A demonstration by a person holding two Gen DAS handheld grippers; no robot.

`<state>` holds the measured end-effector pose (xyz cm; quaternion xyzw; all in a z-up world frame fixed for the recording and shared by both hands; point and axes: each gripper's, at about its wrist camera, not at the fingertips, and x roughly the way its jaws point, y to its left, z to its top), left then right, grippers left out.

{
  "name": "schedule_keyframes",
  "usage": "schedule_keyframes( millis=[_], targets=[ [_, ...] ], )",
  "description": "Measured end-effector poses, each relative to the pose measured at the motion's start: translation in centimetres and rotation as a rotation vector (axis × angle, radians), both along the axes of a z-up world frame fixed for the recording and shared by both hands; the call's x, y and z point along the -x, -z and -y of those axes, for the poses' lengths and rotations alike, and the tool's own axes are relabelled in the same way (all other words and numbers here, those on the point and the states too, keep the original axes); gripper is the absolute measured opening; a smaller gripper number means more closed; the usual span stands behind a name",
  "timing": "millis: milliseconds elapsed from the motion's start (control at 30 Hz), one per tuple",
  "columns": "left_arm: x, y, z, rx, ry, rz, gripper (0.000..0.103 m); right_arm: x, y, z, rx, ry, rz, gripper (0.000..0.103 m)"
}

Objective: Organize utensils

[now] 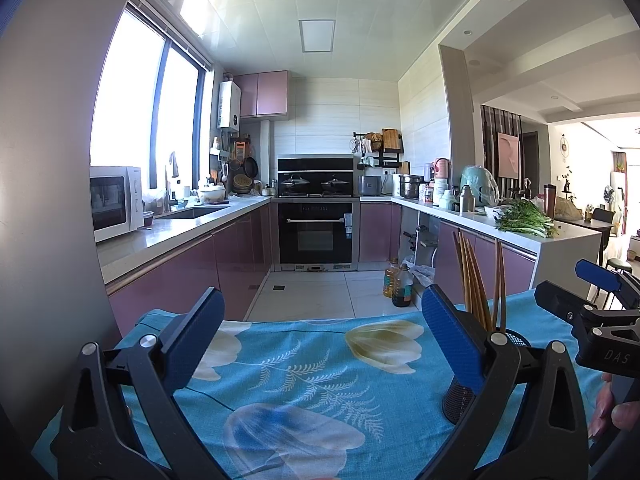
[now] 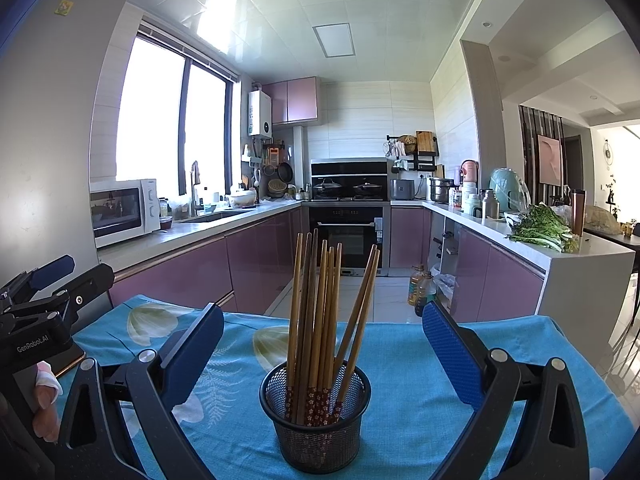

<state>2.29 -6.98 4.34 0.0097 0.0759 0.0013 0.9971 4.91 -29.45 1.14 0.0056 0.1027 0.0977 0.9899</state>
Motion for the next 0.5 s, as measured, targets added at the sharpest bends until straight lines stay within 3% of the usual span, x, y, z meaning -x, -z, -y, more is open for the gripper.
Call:
schedule_keyframes(
  millis=[500],
  targets=[
    [-0.08,0.11,0.09,0.0,0.001,-0.002,0.097,0.06,-0.04,0.06,-0.004,0.0,-0.002,0.096]
  ],
)
